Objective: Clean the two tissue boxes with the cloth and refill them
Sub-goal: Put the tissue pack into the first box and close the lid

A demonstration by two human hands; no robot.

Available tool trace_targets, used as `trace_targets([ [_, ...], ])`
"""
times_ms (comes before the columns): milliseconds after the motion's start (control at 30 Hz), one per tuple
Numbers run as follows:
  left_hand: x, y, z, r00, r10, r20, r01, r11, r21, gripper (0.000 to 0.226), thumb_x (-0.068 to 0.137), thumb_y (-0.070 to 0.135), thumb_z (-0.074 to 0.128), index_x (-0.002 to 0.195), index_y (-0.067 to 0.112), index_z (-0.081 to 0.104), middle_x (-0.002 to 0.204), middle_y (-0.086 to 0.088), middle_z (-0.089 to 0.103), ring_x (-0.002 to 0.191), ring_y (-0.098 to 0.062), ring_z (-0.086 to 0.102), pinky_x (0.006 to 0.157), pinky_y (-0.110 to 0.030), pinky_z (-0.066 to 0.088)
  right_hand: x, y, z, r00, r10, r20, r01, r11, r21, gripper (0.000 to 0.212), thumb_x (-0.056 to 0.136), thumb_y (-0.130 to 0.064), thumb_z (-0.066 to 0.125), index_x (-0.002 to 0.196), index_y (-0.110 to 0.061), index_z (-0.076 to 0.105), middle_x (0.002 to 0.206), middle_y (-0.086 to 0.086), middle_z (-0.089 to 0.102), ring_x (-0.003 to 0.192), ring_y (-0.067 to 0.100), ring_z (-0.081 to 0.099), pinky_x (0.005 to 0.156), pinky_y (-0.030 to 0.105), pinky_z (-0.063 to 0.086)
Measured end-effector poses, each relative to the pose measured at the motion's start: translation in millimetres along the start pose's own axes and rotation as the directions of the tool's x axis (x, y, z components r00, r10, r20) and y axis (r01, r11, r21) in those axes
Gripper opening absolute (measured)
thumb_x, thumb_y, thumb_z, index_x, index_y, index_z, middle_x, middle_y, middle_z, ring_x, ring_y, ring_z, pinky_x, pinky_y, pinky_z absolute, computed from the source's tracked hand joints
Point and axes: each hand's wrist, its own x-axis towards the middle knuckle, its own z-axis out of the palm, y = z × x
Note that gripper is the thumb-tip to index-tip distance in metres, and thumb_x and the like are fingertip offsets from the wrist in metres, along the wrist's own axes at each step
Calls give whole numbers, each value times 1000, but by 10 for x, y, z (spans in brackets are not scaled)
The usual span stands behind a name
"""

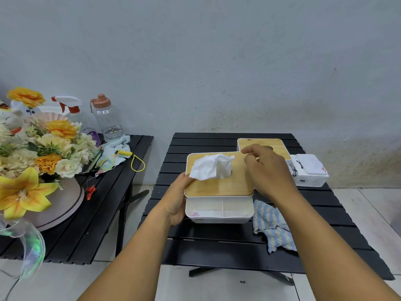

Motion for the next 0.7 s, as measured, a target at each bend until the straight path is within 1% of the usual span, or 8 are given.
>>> trace_targets([
  [100, 0, 15, -2, 1000, -11, -24, 10, 1000, -28, 92, 62, 60, 81, 140, 16, 61, 135, -15, 68, 111, -30, 70, 84, -43, 61, -1, 134, 34, 997, 67, 42, -67, 998, 2, 30, 96, -30, 47, 124, -32, 58, 129, -6, 57, 115, 20, 54, 95, 39, 46],
  [200, 4, 23, -8, 999, -15, -29, 14, 999, -31, 94, 61, 61, 82, 141, 16, 60, 135, -15, 68, 112, -30, 69, 81, -42, 61, -12, 230, 69, 983, 146, 110, -153, 986, 60, 42, 95, -43, 52, 136, -34, 49, 137, -2, 53, 121, 20, 52, 97, 40, 46],
  [333, -28, 32, -18, 1000, -11, -29, 11, 1000, 18, 91, 61, 62, 79, 137, 16, 63, 132, -15, 70, 107, -30, 70, 86, -45, 57, -30, 354, 161, 916, 256, 308, -346, 893, 287, 65, 77, -72, 57, 135, -44, 46, 126, -6, 62, 110, 19, 63, 98, 47, 52],
  [433, -65, 74, -24, 1000, 10, -22, -8, 997, 82, 73, 66, 61, 75, 122, 14, 73, 127, -22, 70, 107, -33, 66, 92, -48, 50, -45, 418, 245, 874, 248, 418, -407, 843, 351, 56, 84, -71, 55, 133, -45, 50, 119, -11, 67, 106, 19, 66, 95, 46, 54],
  [533, -77, 101, -49, 998, 1, -68, 9, 990, 139, 49, 70, 60, 71, 100, 23, 82, 114, -17, 74, 100, -33, 68, 89, -48, 48, -72, 413, 315, 866, 206, 456, -403, 826, 393, 31, 96, -61, 48, 119, -46, 61, 108, -11, 73, 98, 15, 69, 82, 37, 56],
  [567, -69, 99, -62, 994, -2, -106, 18, 989, 148, 49, 69, 60, 71, 98, 23, 82, 112, -15, 75, 98, -33, 69, 87, -47, 49, -81, 396, 331, 867, 202, 456, -403, 822, 401, 29, 97, -59, 46, 116, -45, 63, 105, -12, 74, 97, 14, 70, 81, 35, 55],
  [633, -37, 90, -93, 983, -4, -185, 34, 987, 157, 59, 70, 63, 73, 108, 18, 78, 113, -12, 78, 100, -34, 74, 83, -46, 53, -81, 365, 377, 876, 204, 437, -397, 820, 413, 29, 98, -59, 45, 111, -44, 66, 99, -14, 75, 93, 12, 70, 76, 32, 55],
  [700, 5, 83, -125, 970, -3, -243, 41, 988, 149, 55, 84, 58, 71, 117, 14, 74, 112, -12, 78, 101, -34, 75, 81, -43, 56, -81, 324, 432, 888, 228, 398, -402, 806, 434, 31, 97, -59, 47, 106, -39, 69, 94, -14, 75, 89, 12, 70, 70, 30, 54],
])
